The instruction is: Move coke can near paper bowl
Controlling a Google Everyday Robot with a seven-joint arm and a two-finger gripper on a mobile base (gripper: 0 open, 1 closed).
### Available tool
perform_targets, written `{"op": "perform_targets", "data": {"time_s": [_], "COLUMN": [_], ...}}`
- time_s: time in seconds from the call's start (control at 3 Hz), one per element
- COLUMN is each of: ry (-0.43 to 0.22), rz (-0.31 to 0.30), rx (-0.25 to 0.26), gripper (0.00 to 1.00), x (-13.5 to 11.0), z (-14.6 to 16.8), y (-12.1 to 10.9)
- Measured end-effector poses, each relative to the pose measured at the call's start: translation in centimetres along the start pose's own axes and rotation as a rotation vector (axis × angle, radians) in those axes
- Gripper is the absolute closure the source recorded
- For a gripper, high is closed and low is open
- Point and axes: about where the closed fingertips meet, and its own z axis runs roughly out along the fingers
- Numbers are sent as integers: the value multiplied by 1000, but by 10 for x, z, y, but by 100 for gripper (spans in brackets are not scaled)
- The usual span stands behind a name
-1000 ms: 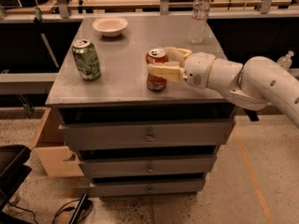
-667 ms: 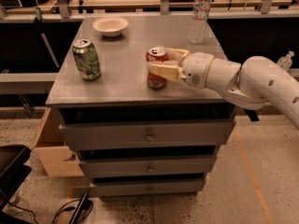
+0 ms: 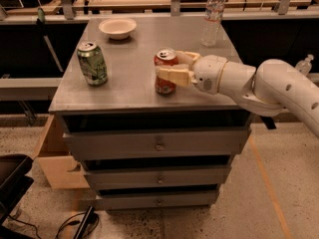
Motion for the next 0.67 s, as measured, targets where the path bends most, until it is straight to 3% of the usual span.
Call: {"op": "perform_targets", "data": {"time_s": [0.33,0.67], "ry": [-1,1], "rz": [-7,-41], "rx": [-6,-11], "gripper": [100,100], "x": [-3,-27], "z": [3,17], "y": [1,-10]}}
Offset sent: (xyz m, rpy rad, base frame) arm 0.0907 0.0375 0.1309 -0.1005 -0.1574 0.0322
